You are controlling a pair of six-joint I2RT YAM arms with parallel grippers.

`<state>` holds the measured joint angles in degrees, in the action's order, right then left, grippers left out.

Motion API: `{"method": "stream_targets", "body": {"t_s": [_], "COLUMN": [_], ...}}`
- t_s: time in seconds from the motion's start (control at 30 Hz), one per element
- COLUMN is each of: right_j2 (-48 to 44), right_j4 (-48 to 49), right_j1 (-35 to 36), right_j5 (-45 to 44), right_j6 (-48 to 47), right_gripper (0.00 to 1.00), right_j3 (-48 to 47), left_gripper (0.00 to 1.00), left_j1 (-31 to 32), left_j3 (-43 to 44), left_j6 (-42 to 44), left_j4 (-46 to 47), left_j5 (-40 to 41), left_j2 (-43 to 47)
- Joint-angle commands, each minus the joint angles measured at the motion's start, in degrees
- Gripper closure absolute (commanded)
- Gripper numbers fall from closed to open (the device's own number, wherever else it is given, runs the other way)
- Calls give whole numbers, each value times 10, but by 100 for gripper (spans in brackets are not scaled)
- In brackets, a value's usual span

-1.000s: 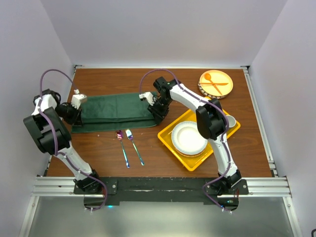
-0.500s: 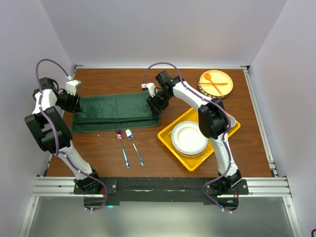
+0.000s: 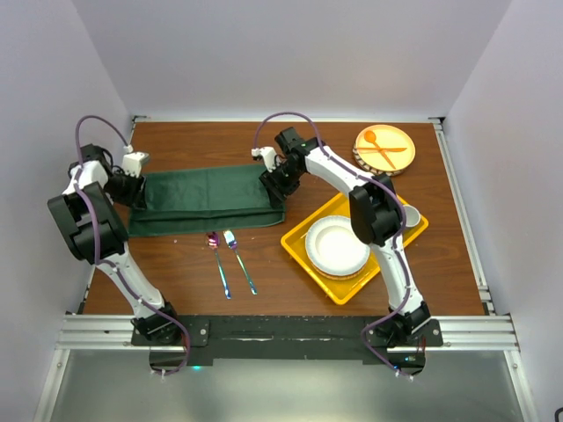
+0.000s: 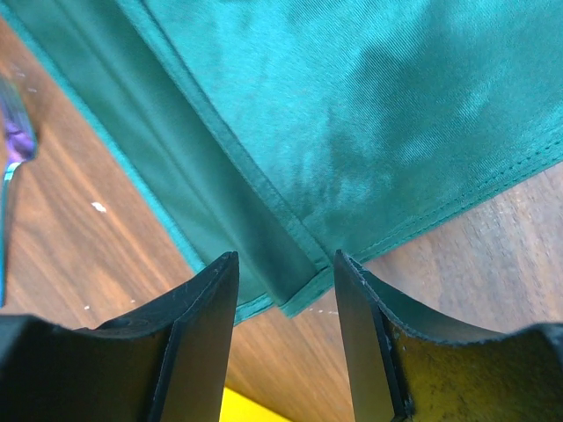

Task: Fold the napkin into a case and place the utensils inside
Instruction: Fold and flatten the napkin at the center of the board.

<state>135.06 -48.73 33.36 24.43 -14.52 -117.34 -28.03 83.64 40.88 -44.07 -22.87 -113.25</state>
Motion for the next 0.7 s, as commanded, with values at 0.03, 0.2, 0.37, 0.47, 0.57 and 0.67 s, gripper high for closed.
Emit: {"method": "stream_targets", "body": {"t_s": [0.03, 0.2, 0.37, 0.47, 0.57, 0.67], "right_j2": [13, 16, 15, 14, 12, 1], "right_j4": [-3, -7, -6, -8, -16, -24], "right_j1": [1, 1, 2, 1, 2, 1], "right_j5": [-18, -28, -27, -25, -18, -12], "right_j6": [-1, -6, -5, -2, -2, -4], "right_gripper": [48, 50, 52, 52, 52, 52], "right_j3": [-26, -25, -23, -25, -32, -32], "left_gripper": [52, 50, 51, 59, 77, 94], "left_j1": [7, 8, 7, 7, 7, 6], "left_j3": [-10, 11, 11, 15, 10, -9], "left_j6": [-22, -25, -10, -1, 18, 44], "left_j4": [33, 37, 33, 21, 5, 1], "left_j5": [14, 26, 30, 23, 11, 11], "left_j2": [6, -10, -17, -21, -7, 20]}}
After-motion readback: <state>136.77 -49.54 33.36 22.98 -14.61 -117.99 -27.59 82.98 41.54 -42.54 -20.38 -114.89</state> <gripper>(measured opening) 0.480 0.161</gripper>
